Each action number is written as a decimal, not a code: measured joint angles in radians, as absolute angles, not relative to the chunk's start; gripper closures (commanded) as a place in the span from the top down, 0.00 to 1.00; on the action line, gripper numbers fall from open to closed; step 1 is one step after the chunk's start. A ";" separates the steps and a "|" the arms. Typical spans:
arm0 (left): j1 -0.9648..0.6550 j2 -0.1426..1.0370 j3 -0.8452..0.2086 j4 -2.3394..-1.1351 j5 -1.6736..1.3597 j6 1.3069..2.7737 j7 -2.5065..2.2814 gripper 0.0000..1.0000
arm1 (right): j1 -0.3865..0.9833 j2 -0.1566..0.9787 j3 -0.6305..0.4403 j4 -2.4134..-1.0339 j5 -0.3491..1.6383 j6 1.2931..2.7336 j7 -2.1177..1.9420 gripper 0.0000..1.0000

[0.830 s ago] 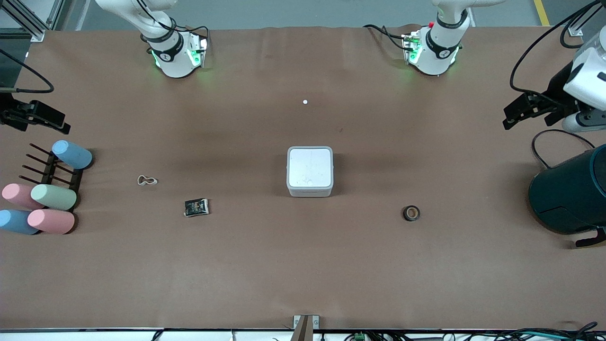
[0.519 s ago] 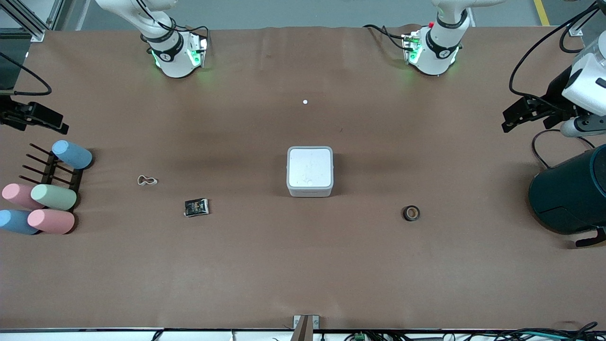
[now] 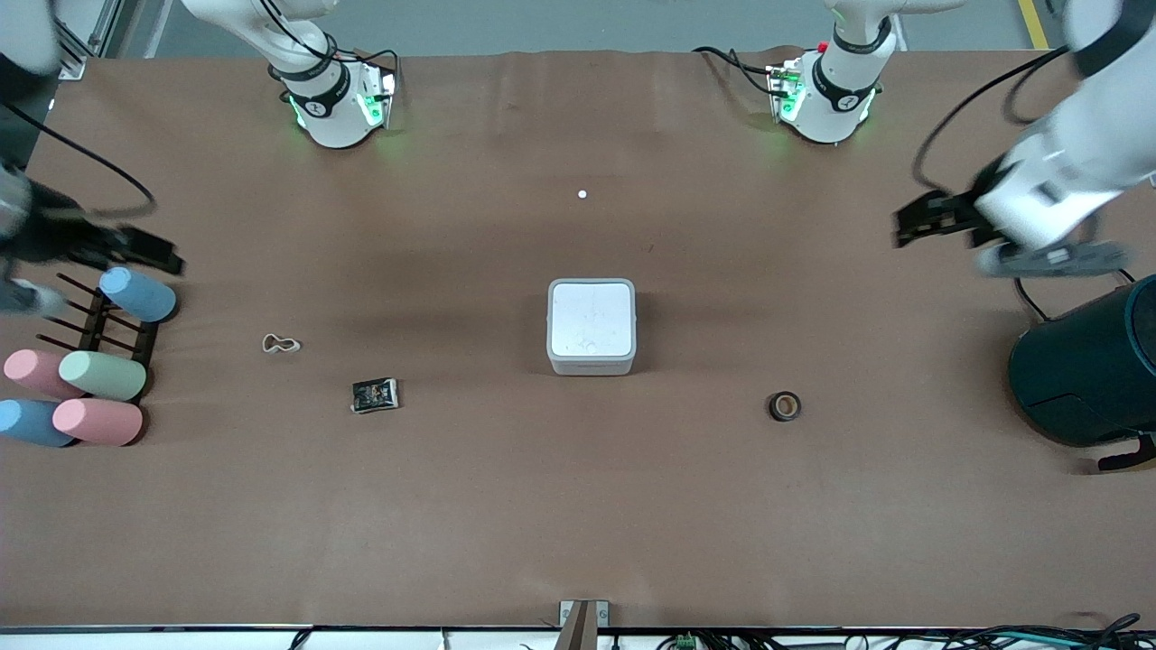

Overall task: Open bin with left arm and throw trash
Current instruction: 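Reach the right gripper to the black wrapper while the left gripper reaches the bin, then grasp the wrapper with the right gripper while the left gripper flips the lid open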

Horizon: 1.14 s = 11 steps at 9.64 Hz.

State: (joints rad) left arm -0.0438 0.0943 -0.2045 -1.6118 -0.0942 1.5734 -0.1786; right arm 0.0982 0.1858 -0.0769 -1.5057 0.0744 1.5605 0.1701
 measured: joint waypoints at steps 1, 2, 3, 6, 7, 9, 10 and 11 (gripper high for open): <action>-0.101 0.174 -0.222 -1.598 -0.097 1.630 -0.188 0.30 | 0.117 0.220 -0.076 -1.584 0.079 1.683 0.257 1.00; -0.179 0.267 -0.226 -1.563 -0.076 1.682 -0.246 0.14 | 0.135 0.242 -0.075 -1.667 0.081 1.805 0.349 1.00; -0.261 0.362 -0.229 -1.516 -0.031 1.741 -0.349 0.03 | 0.148 0.265 -0.075 -1.745 0.086 1.923 0.438 1.00; -0.443 0.553 -0.228 -1.450 0.032 1.958 -0.509 0.00 | 0.153 0.355 -0.077 -1.833 0.132 2.117 0.588 1.00; -0.461 0.590 -0.227 -1.444 0.032 2.010 -0.529 0.00 | 0.161 0.370 -0.075 -1.853 0.136 2.192 0.658 1.00; -0.489 0.631 -0.227 -1.436 0.032 2.130 -0.571 0.00 | 0.211 0.403 -0.074 -1.899 0.138 2.321 0.888 1.00; -0.508 0.643 -0.228 -1.435 0.032 2.183 -0.607 0.00 | 0.240 0.426 -0.074 -1.906 0.138 2.363 0.997 1.00; -0.534 0.656 -0.227 -1.434 0.032 2.213 -0.652 0.00 | 0.259 0.448 -0.074 -1.907 0.138 2.402 1.090 1.00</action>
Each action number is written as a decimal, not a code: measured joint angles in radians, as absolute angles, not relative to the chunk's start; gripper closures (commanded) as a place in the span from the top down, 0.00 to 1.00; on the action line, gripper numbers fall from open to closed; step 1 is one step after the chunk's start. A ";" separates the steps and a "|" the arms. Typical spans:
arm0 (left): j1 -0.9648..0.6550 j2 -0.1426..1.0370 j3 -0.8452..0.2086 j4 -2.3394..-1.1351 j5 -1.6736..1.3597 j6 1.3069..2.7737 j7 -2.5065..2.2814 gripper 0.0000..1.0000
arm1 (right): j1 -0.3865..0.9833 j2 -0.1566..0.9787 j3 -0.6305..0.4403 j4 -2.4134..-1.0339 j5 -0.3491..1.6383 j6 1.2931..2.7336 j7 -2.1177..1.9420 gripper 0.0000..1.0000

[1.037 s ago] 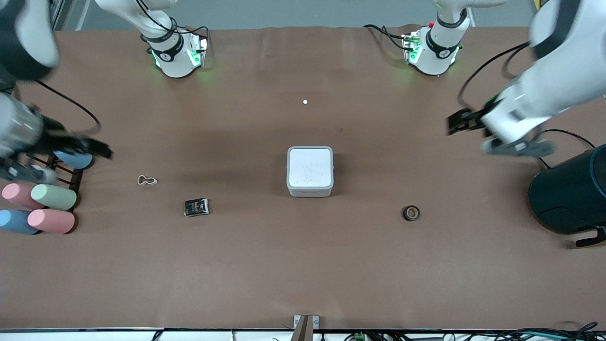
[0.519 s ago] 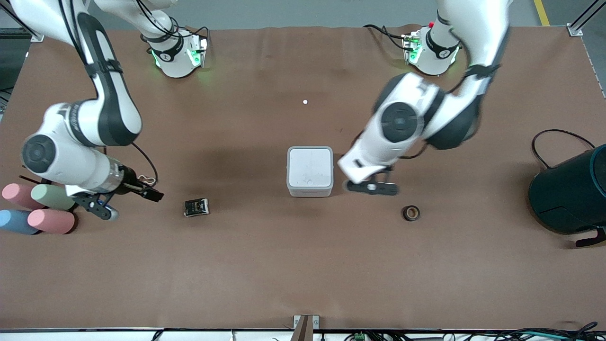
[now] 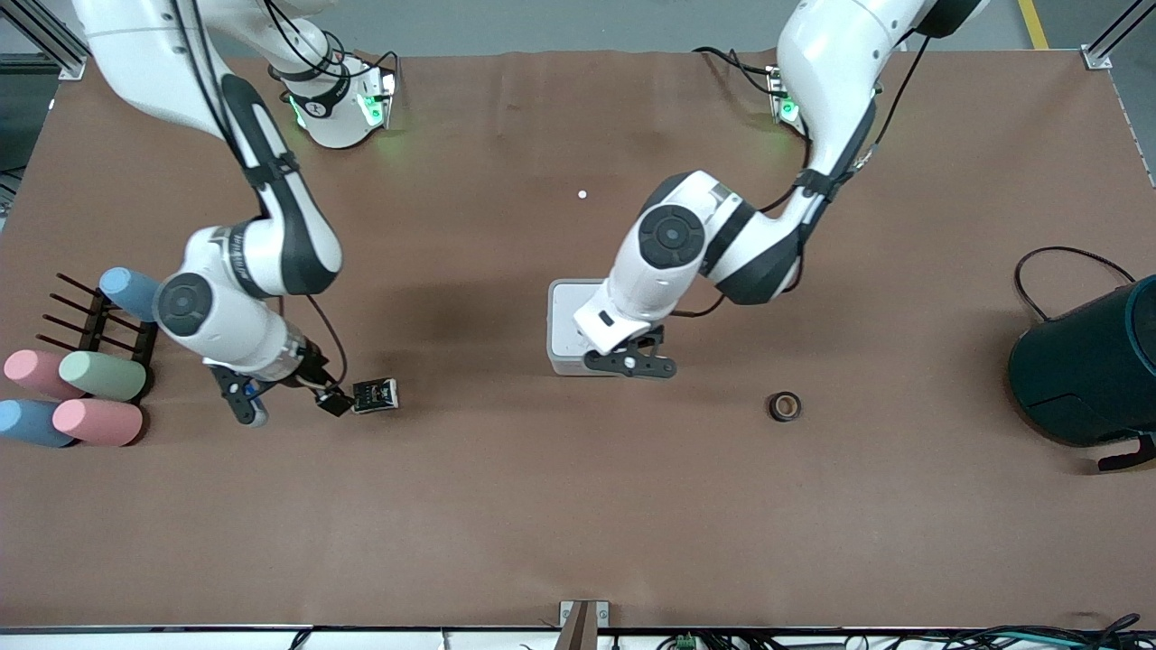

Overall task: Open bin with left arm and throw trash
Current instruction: 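Grasp the wrapper with the right gripper while the left gripper flips the lid open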

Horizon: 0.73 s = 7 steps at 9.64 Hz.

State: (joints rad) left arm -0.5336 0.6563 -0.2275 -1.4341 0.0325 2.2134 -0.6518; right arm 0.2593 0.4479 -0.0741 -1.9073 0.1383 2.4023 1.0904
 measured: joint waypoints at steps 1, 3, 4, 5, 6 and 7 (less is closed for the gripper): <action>-0.556 0.670 -0.227 -1.434 0.032 2.225 -0.683 0.00 | 0.266 0.464 -0.075 -1.908 0.138 2.429 1.166 1.00; -0.578 0.688 -0.227 -1.433 0.033 2.232 -0.699 0.00 | 0.279 0.498 -0.075 -1.908 0.137 2.474 1.310 1.00; -0.578 0.691 -0.226 -1.433 0.036 2.233 -0.699 0.00 | 0.288 0.524 -0.076 -1.908 0.137 2.479 1.352 1.00; -0.578 0.695 -0.223 -1.433 0.051 2.233 -0.699 0.00 | 0.302 0.554 -0.080 -1.908 0.137 2.486 1.387 1.00; -0.577 0.701 -0.222 -1.433 0.063 2.233 -0.701 0.00 | 0.317 0.582 -0.090 -1.907 0.137 2.500 1.429 1.00; -0.578 0.703 -0.222 -1.432 0.064 2.235 -0.706 0.00 | 0.323 0.603 -0.096 -1.905 0.137 2.506 1.454 0.98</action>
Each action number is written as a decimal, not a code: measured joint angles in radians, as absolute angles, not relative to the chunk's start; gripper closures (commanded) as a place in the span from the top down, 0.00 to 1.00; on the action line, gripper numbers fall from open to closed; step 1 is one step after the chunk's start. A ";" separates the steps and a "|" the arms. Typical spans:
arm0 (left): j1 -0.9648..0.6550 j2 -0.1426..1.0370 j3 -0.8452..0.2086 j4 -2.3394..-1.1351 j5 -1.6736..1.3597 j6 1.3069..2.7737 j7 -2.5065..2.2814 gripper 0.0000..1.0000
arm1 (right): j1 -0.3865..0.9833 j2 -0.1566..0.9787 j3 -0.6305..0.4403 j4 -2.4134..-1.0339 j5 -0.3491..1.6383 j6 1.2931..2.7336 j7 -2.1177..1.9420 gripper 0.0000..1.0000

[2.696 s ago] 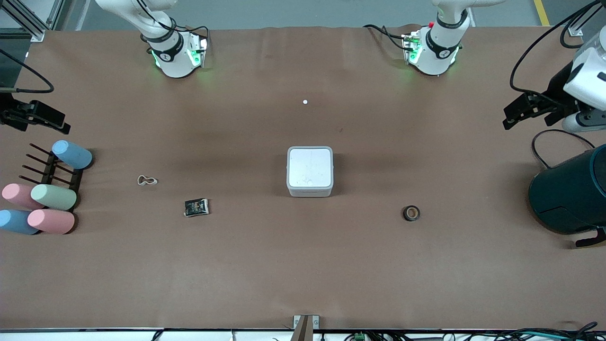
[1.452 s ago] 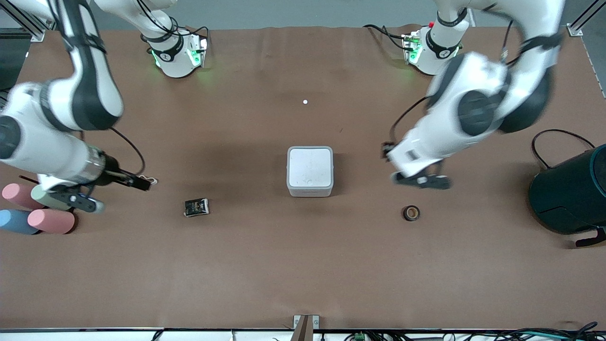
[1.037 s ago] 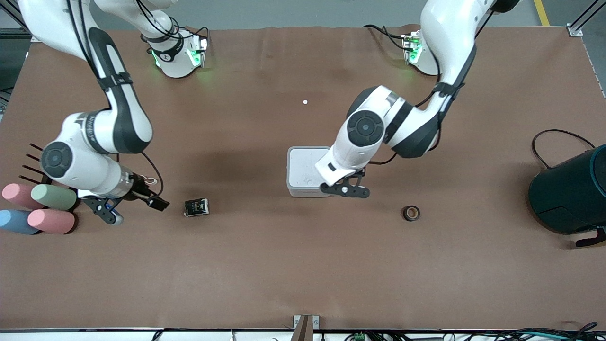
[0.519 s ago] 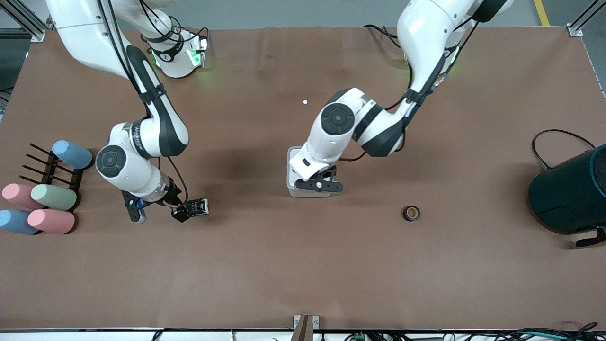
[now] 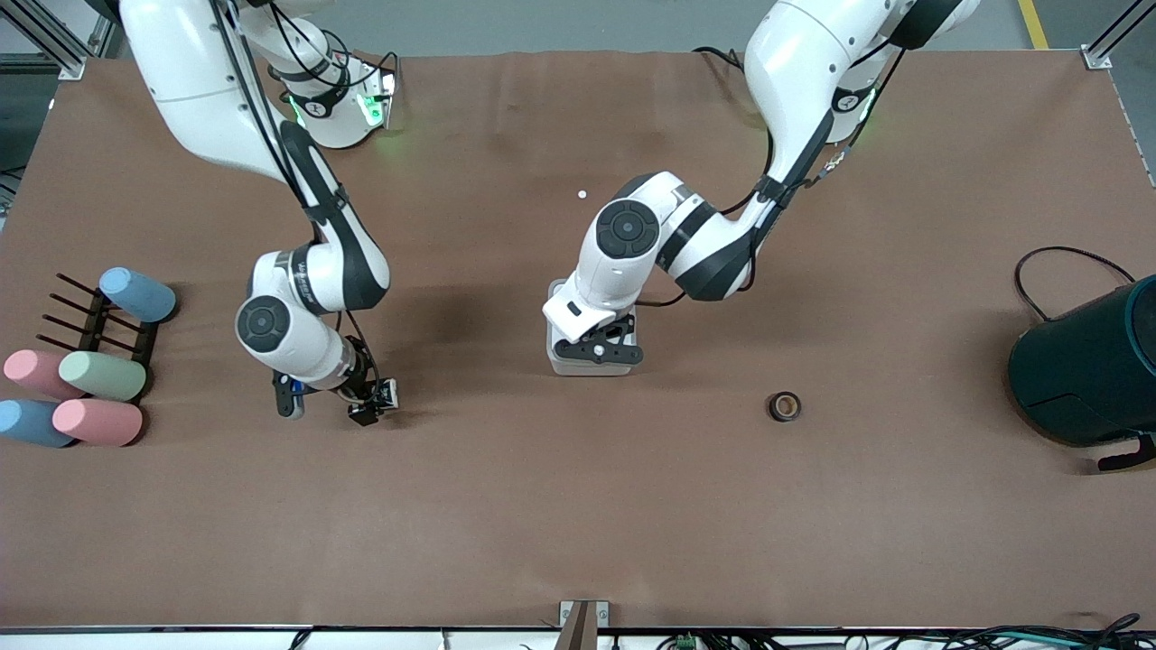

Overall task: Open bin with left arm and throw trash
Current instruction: 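Grasp the wrapper with the right gripper while the left gripper flips the lid open, then carry the wrapper over the bin while the left gripper reaches the tape roll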

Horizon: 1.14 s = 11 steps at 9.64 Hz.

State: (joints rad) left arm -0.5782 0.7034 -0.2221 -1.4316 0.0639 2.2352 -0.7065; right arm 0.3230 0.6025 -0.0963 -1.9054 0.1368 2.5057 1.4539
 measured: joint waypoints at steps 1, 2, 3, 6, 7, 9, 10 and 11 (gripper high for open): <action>-0.580 0.705 -0.222 -1.432 0.069 2.238 -0.721 0.00 | 0.324 0.614 -0.100 -1.903 0.137 2.507 1.465 0.68; -0.582 0.706 -0.222 -1.432 0.081 2.240 -0.746 0.00 | 0.324 0.616 -0.104 -1.901 0.137 2.508 1.467 0.31; -0.587 0.706 -0.222 -1.432 0.105 2.241 -0.773 0.00 | 0.324 0.616 -0.107 -1.895 0.133 2.508 1.467 0.19; -0.588 0.698 -0.222 -1.416 0.125 2.192 -0.795 0.00 | 0.318 0.616 -0.118 -1.858 0.133 2.498 1.492 0.10; -0.570 0.681 -0.220 -1.406 0.128 2.132 -0.781 0.00 | 0.318 0.615 -0.119 -1.839 0.133 2.469 1.507 0.09; -0.489 0.620 -0.221 -1.399 0.129 2.016 -0.649 0.02 | 0.323 0.608 -0.114 -1.747 0.133 2.320 1.574 0.05; -0.444 0.595 -0.222 -1.399 0.129 1.980 -0.575 0.03 | 0.336 0.604 -0.108 -1.669 0.133 2.217 1.648 0.05; -0.410 0.583 -0.222 -1.400 0.128 1.963 -0.514 0.05 | 0.363 0.600 -0.105 -1.582 0.133 2.114 1.727 0.05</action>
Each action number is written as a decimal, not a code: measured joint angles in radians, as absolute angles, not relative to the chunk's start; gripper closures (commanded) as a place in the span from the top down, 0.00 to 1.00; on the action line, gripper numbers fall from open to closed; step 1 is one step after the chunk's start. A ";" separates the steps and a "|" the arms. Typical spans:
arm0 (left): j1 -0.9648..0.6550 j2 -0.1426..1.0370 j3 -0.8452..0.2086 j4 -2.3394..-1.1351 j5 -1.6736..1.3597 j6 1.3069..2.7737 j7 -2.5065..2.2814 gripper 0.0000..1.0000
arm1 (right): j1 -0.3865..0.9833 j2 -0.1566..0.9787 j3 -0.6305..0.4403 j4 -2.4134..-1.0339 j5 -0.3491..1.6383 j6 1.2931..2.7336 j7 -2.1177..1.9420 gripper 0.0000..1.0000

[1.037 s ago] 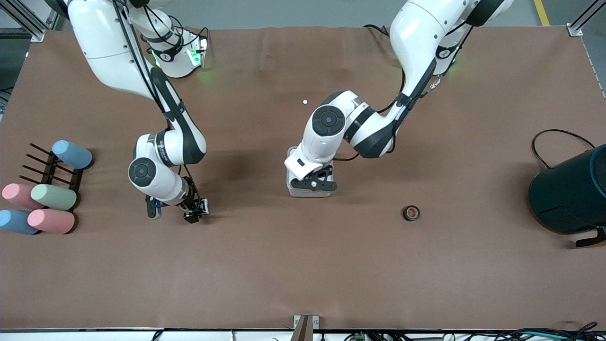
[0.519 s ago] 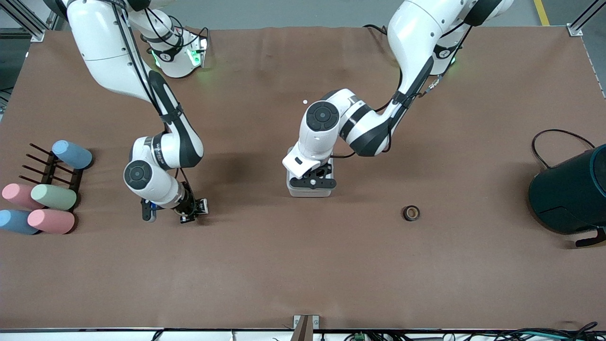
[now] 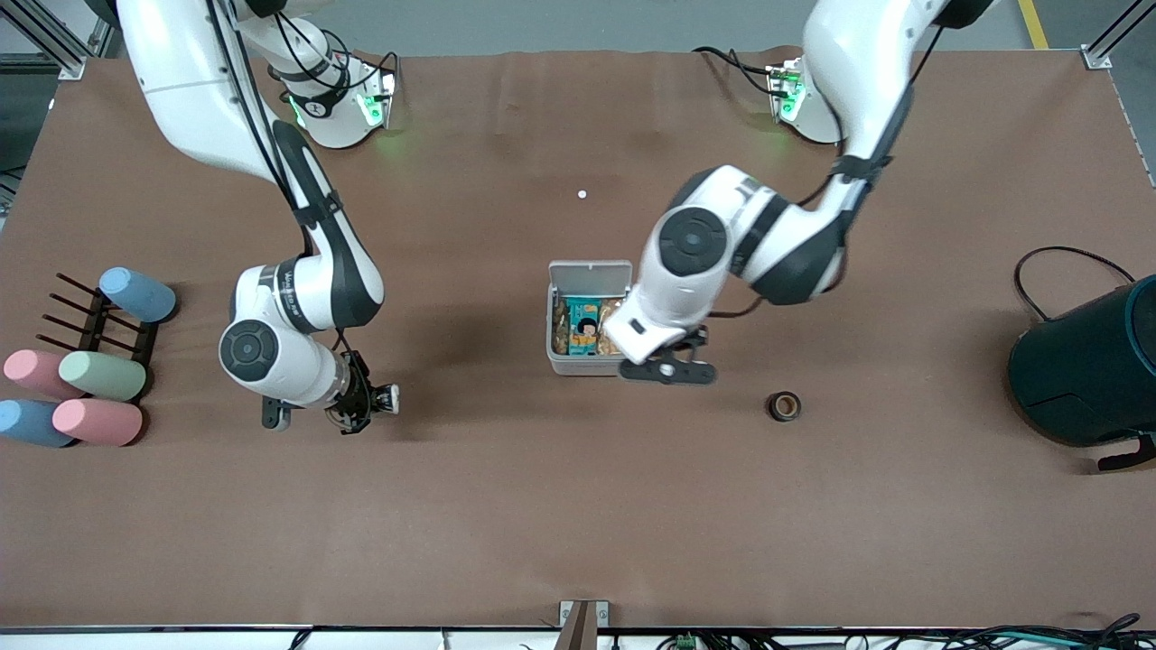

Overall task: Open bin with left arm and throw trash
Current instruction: 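Carry the wrapper over the bin while the left gripper reaches the tape roll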

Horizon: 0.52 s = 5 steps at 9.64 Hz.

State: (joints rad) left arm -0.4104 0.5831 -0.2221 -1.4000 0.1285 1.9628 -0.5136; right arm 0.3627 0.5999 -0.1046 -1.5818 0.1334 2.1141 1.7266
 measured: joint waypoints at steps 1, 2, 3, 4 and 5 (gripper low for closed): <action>-0.387 0.581 -0.222 -1.402 0.128 1.957 -0.455 0.08 | 0.395 0.596 -0.102 -1.506 0.134 2.049 1.800 0.05; -0.365 0.583 -0.221 -1.411 0.128 1.953 -0.397 0.14 | 0.436 0.593 -0.100 -1.455 0.134 2.021 1.869 0.05; -0.337 0.584 -0.221 -1.427 0.128 1.948 -0.341 0.31 | 0.486 0.593 -0.098 -1.433 0.134 2.016 1.929 0.07; -0.311 0.585 -0.221 -1.446 0.128 1.946 -0.300 0.40 | 0.541 0.596 -0.097 -1.426 0.133 2.018 1.981 0.08; -0.289 0.587 -0.221 -1.463 0.128 1.945 -0.268 0.58 | 0.589 0.598 -0.097 -1.413 0.133 2.022 2.033 0.08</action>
